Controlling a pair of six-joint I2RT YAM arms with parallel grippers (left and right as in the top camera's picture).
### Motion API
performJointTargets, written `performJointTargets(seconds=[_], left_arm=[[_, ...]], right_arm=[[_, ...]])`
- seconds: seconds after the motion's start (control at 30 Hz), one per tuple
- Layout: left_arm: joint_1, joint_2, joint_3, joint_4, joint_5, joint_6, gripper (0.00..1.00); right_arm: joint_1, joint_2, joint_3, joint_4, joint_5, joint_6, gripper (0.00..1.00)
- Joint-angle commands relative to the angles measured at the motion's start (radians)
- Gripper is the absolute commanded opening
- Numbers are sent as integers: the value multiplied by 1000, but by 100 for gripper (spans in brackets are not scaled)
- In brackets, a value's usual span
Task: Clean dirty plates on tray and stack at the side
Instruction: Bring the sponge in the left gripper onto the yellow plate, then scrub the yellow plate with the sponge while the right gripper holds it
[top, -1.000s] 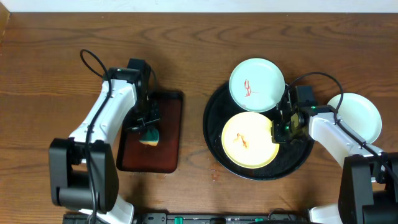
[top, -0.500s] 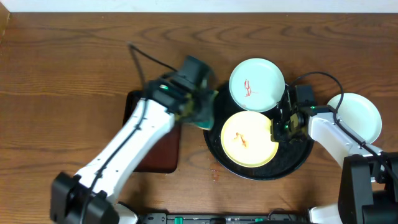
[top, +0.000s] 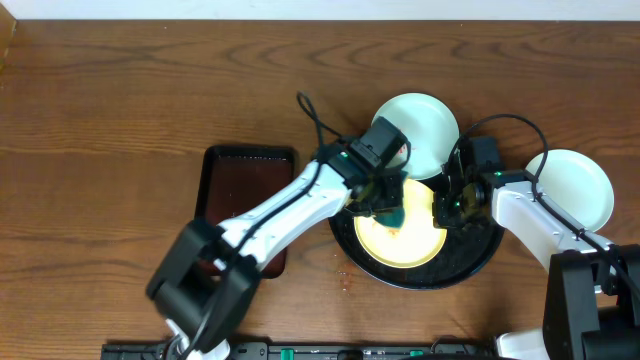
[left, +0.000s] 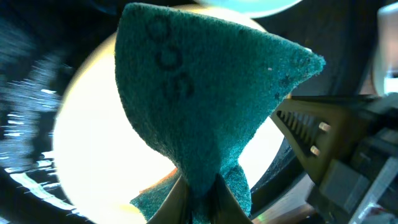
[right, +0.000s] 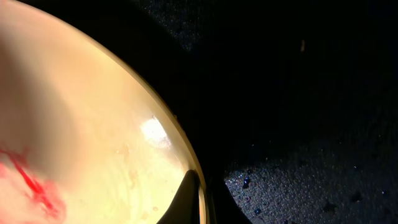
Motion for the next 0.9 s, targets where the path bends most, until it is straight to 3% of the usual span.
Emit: performJointTargets(seconds=[0.0, 0.13, 0.37, 0.73, 0.87], left_arm=[[-13, 68, 5, 20, 106, -80, 8], [-20, 148, 5, 68, 233, -87, 8], [-39, 258, 5, 67, 190, 3, 10], [48, 266, 63, -286, -359, 5, 7], [67, 266, 130, -389, -486, 13, 8]], right_arm=[[24, 40, -26, 16, 18, 29, 1], [24, 40, -26, 15, 18, 29, 1], [24, 40, -26, 12, 18, 29, 1], [24, 40, -26, -4, 24, 35, 1], [24, 40, -26, -14, 56, 40, 1]])
